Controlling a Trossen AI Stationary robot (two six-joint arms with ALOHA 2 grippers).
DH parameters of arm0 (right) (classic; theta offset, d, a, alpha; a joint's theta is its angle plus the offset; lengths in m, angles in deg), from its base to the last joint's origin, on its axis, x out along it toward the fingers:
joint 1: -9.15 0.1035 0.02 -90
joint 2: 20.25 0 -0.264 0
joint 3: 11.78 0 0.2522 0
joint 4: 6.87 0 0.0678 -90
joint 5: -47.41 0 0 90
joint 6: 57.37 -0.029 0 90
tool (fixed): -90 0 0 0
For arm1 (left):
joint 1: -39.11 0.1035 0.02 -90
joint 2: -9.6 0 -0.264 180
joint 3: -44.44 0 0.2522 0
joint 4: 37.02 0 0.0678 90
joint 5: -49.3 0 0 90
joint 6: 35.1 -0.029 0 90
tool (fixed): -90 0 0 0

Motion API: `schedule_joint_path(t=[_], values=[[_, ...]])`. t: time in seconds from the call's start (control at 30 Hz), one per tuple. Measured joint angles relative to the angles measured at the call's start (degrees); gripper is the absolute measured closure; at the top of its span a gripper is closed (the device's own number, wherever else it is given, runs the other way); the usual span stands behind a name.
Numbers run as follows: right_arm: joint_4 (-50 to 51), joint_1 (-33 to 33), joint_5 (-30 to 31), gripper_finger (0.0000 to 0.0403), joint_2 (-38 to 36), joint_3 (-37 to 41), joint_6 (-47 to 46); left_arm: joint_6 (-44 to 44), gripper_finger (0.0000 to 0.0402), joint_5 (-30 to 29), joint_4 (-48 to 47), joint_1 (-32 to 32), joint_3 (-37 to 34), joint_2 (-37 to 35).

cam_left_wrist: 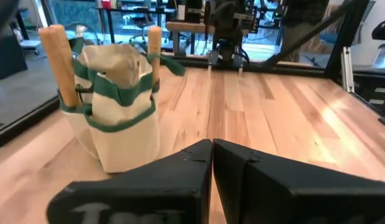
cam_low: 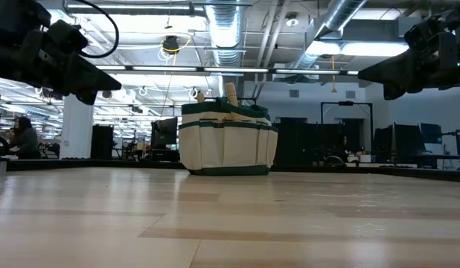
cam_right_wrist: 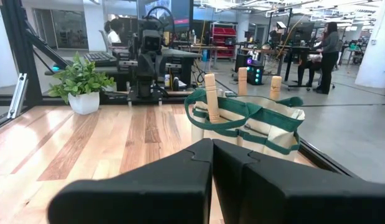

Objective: Pick & Place Garden tools in Gardening bag
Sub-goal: Return to Home Position

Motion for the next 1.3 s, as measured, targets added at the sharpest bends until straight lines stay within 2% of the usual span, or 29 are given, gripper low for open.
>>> schedule_joint_path(t=[0.4, 1.3], values=[[0.02, 0.0, 0.0, 0.0403, 0.0, 0.02, 0.0, 0.0, 0.04, 0.01, 0.57, 0.0, 0.0, 3.2], [0.02, 0.0, 0.02, 0.0403, 0.02, 0.04, 0.0, -0.02, 0.04, -0.03, 1.07, 0.0, 0.0, 3.17]])
